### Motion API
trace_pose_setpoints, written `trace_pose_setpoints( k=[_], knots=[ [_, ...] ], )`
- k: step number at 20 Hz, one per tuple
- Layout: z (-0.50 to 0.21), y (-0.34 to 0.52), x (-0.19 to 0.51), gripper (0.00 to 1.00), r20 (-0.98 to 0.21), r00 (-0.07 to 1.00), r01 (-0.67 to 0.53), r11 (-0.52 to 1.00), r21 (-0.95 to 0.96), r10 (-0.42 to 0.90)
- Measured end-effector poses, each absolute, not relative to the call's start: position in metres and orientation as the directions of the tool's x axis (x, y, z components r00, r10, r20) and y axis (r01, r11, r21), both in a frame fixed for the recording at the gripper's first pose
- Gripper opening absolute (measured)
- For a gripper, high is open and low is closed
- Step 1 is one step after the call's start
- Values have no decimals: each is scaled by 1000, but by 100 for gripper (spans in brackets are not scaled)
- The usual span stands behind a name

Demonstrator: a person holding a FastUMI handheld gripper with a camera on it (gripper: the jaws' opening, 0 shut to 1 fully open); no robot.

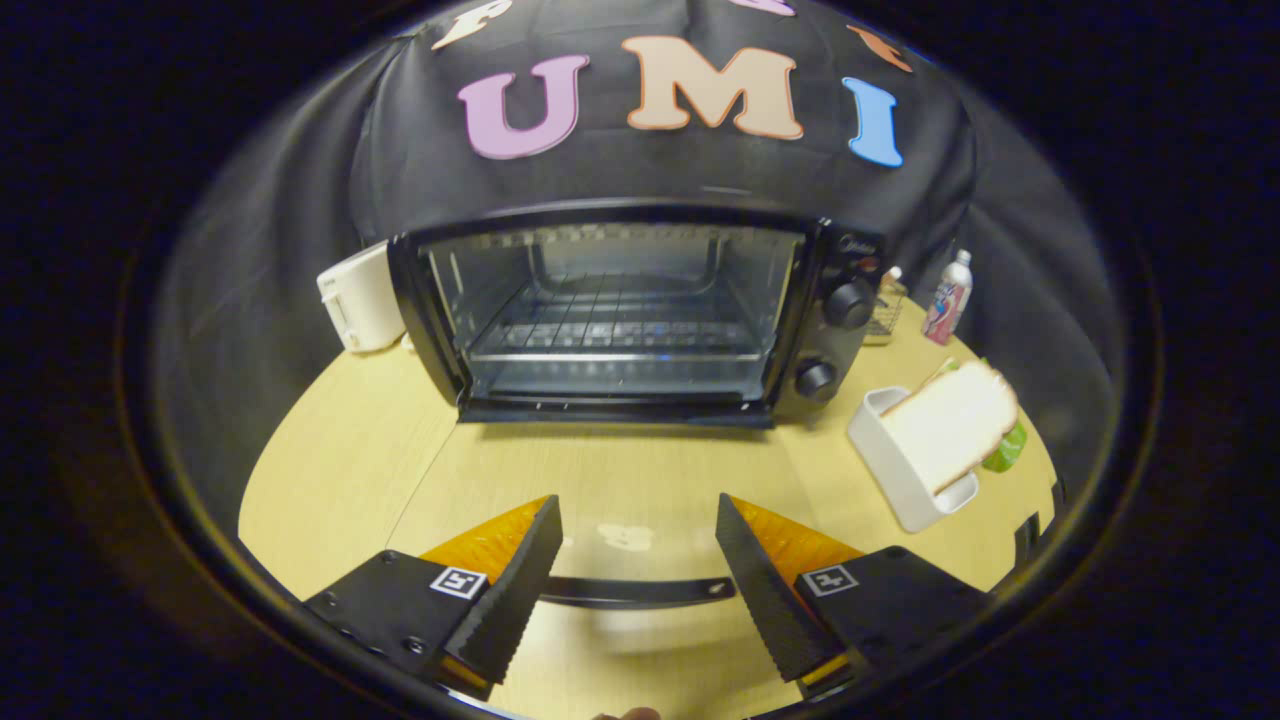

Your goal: Open the toaster oven, put the food inside, and close the toaster oven door.

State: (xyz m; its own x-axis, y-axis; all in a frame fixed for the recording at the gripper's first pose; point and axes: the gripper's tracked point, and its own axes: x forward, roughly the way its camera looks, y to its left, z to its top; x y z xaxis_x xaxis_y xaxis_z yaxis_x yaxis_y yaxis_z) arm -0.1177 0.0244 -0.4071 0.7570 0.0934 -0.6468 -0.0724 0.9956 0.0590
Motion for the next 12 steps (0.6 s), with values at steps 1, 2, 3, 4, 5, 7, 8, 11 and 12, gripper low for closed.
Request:
trace_pose_setpoints(
  k=[1,2,3,4,5,7,8,11,12],
  knots=[
    [-395,10,-111,98,-622,780,-42,997,64,73],
    [-385,-6,-101,98,-595,803,-6,997,74,49],
    [-373,-25,-93,98,-568,823,40,996,80,12],
    [-363,-45,-84,98,-542,840,89,993,83,-30],
    [-355,-67,-77,98,-522,850,138,987,78,-77],
    [-343,-112,-67,98,-493,855,222,973,70,-159],
    [-341,-130,-67,98,-489,851,257,964,73,-189],
    [-343,-183,-66,98,-478,834,362,927,99,-274],
    [-344,-198,-67,97,-478,825,398,911,111,-302]
  ],
)
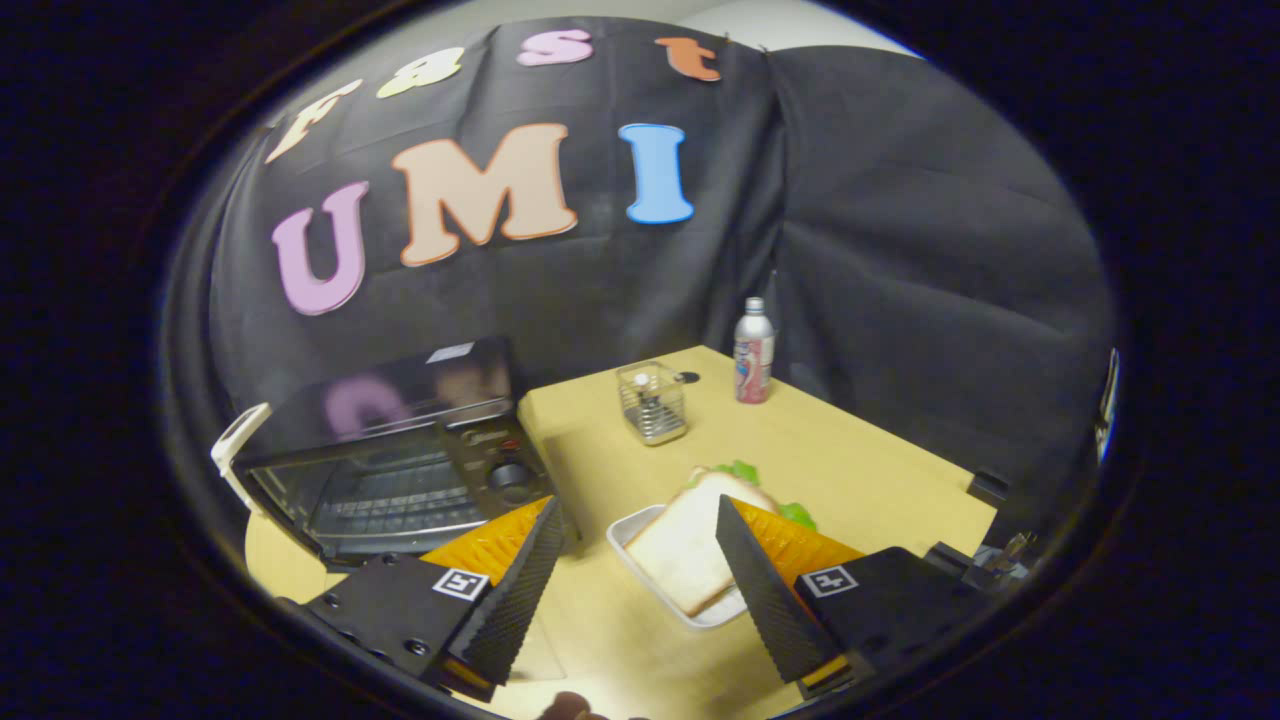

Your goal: Open the toaster oven, put the food inside, and close the toaster oven door.

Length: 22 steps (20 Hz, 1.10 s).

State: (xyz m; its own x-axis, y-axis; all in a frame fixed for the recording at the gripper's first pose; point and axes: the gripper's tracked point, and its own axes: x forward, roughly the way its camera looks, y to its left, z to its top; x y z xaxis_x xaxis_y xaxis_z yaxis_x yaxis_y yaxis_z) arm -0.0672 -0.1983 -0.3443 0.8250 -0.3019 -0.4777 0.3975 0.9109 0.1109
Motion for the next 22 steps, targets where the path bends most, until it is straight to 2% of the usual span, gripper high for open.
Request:
trace_pose_setpoints(
  k=[4,9,18,22],
  knots=[
    [-361,-243,-72,97,-494,792,497,849,181,-358],
    [-400,-267,-72,97,-556,755,543,807,232,-348],
    [-466,-244,-50,99,-676,720,485,811,327,-158],
    [-465,-237,-45,78,-674,732,462,802,377,-105]
  ],
)
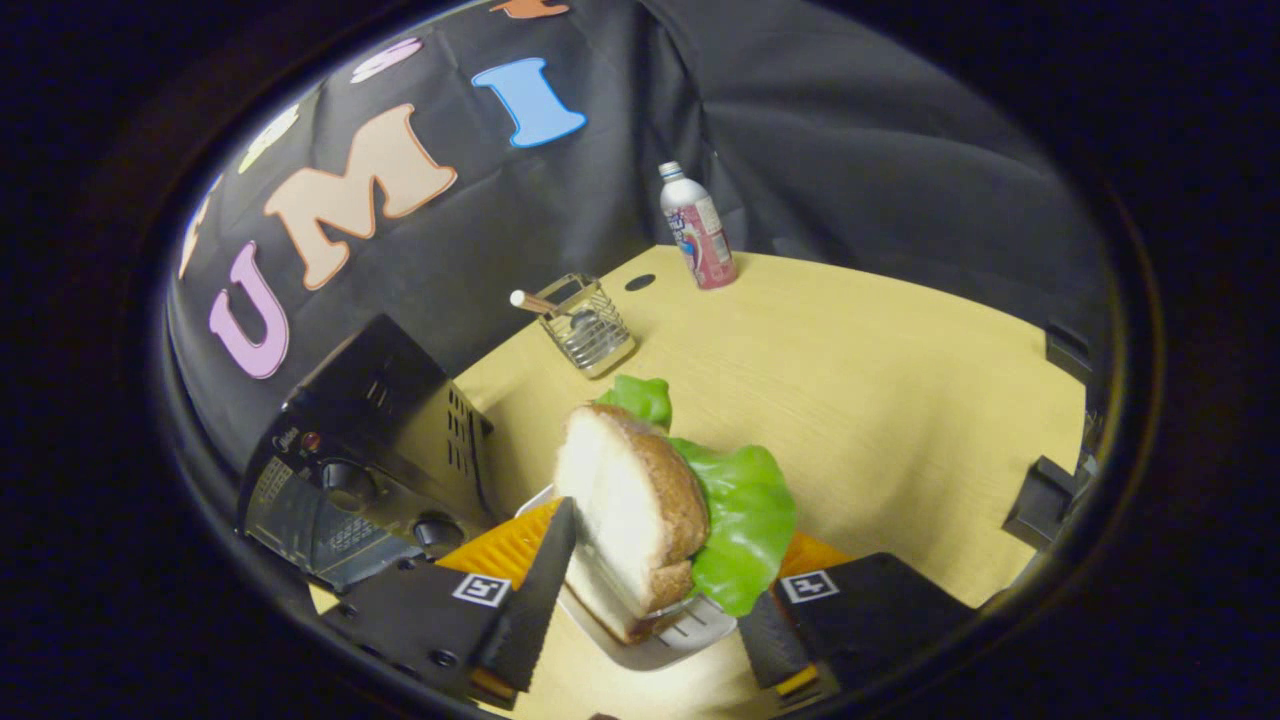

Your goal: Open the toaster oven, put the food inside, and close the toaster oven door.

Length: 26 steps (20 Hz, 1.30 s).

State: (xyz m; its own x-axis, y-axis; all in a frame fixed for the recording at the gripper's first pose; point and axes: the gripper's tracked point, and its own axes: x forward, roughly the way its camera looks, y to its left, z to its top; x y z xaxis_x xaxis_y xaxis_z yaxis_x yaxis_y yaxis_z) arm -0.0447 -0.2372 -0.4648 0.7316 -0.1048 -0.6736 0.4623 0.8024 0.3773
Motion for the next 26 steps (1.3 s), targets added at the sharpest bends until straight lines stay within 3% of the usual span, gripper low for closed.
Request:
trace_pose_setpoints(
  k=[8,20,26],
  knots=[
    [-440,-233,-44,36,-624,777,449,767,458,-82],
    [-336,-229,-44,29,-416,890,407,736,541,-186],
    [-318,-186,-65,29,-398,902,396,688,608,-168]
  ],
)
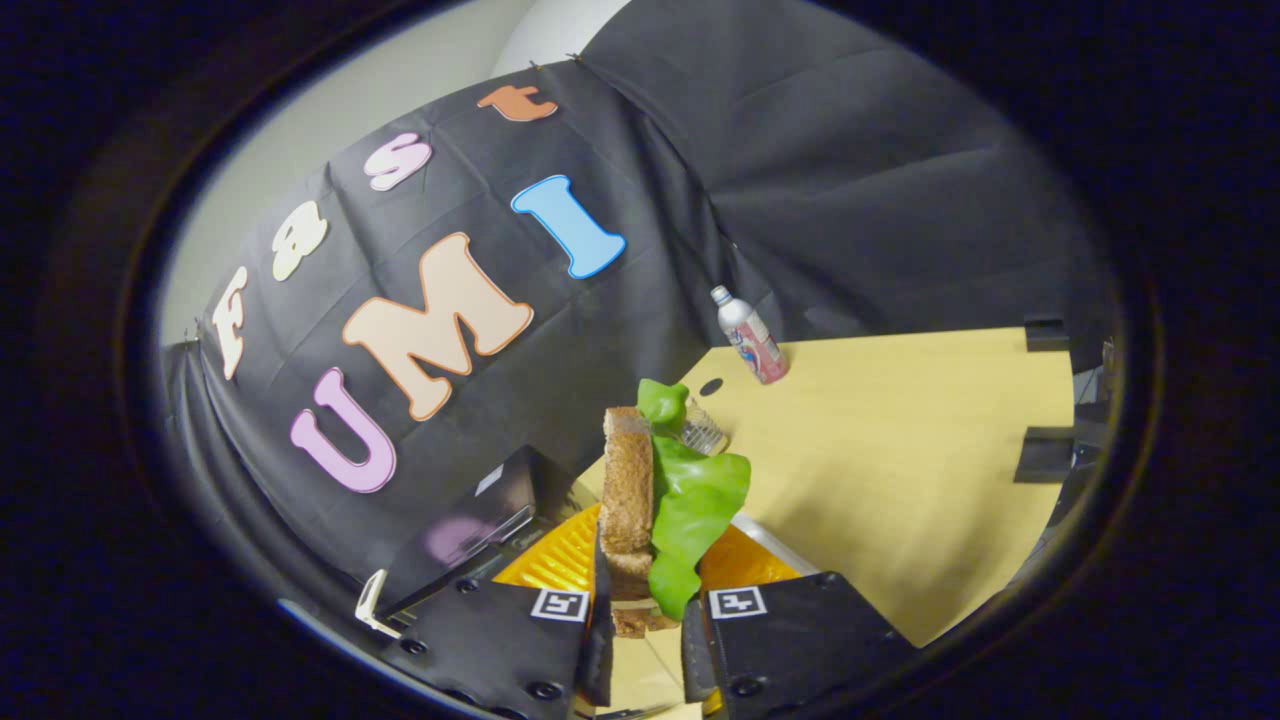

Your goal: Open the toaster oven, put the food inside, and close the toaster oven door.

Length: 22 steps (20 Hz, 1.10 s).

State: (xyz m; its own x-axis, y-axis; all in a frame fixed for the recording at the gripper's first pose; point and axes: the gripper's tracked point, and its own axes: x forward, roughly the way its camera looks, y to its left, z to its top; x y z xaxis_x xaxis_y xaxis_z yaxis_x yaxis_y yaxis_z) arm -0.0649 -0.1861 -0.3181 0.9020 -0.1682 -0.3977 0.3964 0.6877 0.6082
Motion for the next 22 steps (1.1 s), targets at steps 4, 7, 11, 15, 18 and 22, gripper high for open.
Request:
trace_pose_setpoints(
  k=[4,7,11,15,18,22],
  knots=[
    [-328,-146,-80,29,-427,898,380,680,627,-108],
    [-336,-113,-88,29,-447,894,353,681,642,-42],
    [-344,-60,-88,29,-454,889,305,667,679,56],
    [-350,-13,-74,29,-444,885,266,634,726,137],
    [-350,19,-52,29,-405,897,243,565,789,179],
    [-369,41,-30,29,-431,882,278,525,804,193]
  ],
)
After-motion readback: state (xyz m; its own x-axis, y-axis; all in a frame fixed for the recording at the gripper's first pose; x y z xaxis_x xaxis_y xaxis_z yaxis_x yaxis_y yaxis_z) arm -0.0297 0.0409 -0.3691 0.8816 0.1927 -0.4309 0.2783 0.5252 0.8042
